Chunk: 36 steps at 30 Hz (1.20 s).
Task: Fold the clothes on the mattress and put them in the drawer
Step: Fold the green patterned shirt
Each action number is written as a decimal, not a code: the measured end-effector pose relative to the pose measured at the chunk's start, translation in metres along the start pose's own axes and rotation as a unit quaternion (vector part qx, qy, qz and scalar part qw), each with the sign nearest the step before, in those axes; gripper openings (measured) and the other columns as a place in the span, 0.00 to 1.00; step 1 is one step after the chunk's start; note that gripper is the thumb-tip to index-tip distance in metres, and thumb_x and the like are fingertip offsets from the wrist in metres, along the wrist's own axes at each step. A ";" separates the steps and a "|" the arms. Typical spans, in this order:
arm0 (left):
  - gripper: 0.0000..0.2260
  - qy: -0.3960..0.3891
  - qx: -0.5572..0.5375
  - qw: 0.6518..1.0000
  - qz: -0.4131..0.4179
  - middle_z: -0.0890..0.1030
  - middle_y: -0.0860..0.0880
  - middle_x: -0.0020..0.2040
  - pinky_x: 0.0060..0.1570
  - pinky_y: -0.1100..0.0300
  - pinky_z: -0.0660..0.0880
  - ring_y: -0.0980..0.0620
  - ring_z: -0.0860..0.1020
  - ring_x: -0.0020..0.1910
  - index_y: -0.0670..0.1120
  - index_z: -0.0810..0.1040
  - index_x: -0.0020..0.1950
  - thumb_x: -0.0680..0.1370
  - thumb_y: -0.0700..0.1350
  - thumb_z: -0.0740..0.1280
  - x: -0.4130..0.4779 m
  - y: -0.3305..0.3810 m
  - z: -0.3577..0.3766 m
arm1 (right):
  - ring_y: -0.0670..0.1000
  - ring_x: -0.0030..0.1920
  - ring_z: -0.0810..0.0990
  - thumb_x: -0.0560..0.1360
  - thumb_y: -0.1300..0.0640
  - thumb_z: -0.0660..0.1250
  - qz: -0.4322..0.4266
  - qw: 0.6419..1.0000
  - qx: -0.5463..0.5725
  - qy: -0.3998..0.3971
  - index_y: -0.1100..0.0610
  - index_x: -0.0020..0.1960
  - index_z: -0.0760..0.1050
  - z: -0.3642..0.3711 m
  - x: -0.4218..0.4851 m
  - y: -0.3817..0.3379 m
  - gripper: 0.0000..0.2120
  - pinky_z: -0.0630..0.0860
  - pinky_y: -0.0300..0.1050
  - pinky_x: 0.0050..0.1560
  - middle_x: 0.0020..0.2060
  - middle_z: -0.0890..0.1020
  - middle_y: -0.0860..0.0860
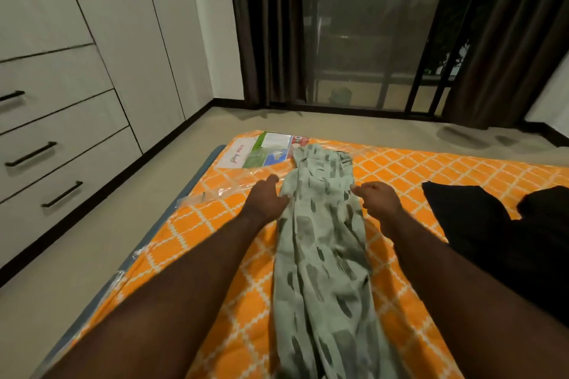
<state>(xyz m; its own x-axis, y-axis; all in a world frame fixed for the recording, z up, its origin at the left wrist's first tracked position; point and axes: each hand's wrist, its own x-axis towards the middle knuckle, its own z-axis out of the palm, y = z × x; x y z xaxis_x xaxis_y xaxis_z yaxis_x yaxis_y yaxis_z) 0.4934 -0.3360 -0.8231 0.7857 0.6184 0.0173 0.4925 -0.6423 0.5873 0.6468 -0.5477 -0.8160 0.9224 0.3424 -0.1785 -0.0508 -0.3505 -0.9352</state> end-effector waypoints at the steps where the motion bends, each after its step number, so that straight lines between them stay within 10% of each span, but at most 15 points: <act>1: 0.26 0.008 -0.002 1.000 0.003 0.78 0.38 0.65 0.58 0.52 0.72 0.39 0.76 0.64 0.42 0.70 0.73 0.79 0.53 0.69 0.024 0.004 0.002 | 0.54 0.41 0.73 0.75 0.49 0.76 0.002 1.000 0.021 -0.007 0.63 0.49 0.77 0.003 0.017 -0.002 0.17 0.70 0.49 0.43 0.45 0.76 0.55; 11: 0.19 -0.052 -0.099 0.987 -0.119 0.79 0.41 0.65 0.61 0.52 0.76 0.41 0.77 0.64 0.39 0.75 0.67 0.80 0.46 0.69 0.165 0.047 0.042 | 0.55 0.35 0.75 0.71 0.54 0.80 0.056 0.998 -0.011 -0.027 0.60 0.44 0.75 0.046 0.150 -0.023 0.16 0.70 0.44 0.31 0.37 0.75 0.54; 15: 0.24 -0.059 -0.266 0.945 -0.181 0.81 0.39 0.56 0.47 0.45 0.82 0.38 0.81 0.54 0.34 0.73 0.64 0.70 0.30 0.76 0.181 0.053 0.039 | 0.61 0.48 0.85 0.67 0.62 0.82 0.101 0.990 0.006 -0.103 0.66 0.49 0.80 0.050 0.159 -0.032 0.16 0.84 0.59 0.52 0.47 0.84 0.59; 20: 0.17 -0.045 -0.326 0.926 -0.185 0.82 0.37 0.46 0.43 0.46 0.83 0.41 0.81 0.41 0.31 0.80 0.51 0.63 0.28 0.76 0.176 0.046 0.025 | 0.64 0.47 0.87 0.65 0.70 0.79 0.103 0.980 0.060 -0.160 0.66 0.52 0.84 0.047 0.149 -0.037 0.17 0.83 0.65 0.53 0.48 0.87 0.62; 24: 0.32 -0.038 -0.410 0.902 -0.130 0.80 0.39 0.52 0.31 0.56 0.78 0.44 0.78 0.42 0.42 0.74 0.69 0.66 0.25 0.70 0.137 0.049 0.007 | 0.63 0.50 0.87 0.67 0.75 0.75 -0.012 0.981 0.095 -0.172 0.63 0.57 0.82 0.035 0.124 -0.043 0.20 0.84 0.62 0.51 0.51 0.86 0.62; 29: 0.44 -0.062 -0.515 0.855 0.008 0.82 0.39 0.61 0.49 0.42 0.82 0.38 0.82 0.57 0.50 0.65 0.78 0.67 0.20 0.67 0.072 0.038 -0.003 | 0.63 0.57 0.83 0.61 0.79 0.74 -0.128 0.971 0.064 -0.189 0.61 0.62 0.79 0.013 0.073 -0.039 0.31 0.83 0.61 0.53 0.55 0.85 0.60; 36: 0.55 -0.103 -0.556 0.824 -0.043 0.81 0.43 0.58 0.43 0.45 0.82 0.39 0.83 0.56 0.63 0.44 0.82 0.72 0.20 0.67 -0.019 0.025 0.003 | 0.49 0.61 0.82 0.62 0.71 0.81 -0.139 0.957 0.048 -0.250 0.46 0.76 0.64 -0.008 -0.022 0.009 0.50 0.84 0.51 0.52 0.64 0.80 0.48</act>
<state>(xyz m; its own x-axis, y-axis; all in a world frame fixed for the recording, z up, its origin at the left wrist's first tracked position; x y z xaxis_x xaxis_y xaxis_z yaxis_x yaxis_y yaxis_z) 0.4919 -0.3651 -0.8106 0.8692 0.4761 -0.1335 -0.0077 0.2831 0.9591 0.6289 -0.5658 -0.8181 0.6082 0.7935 -0.0201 0.1123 -0.1111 -0.9874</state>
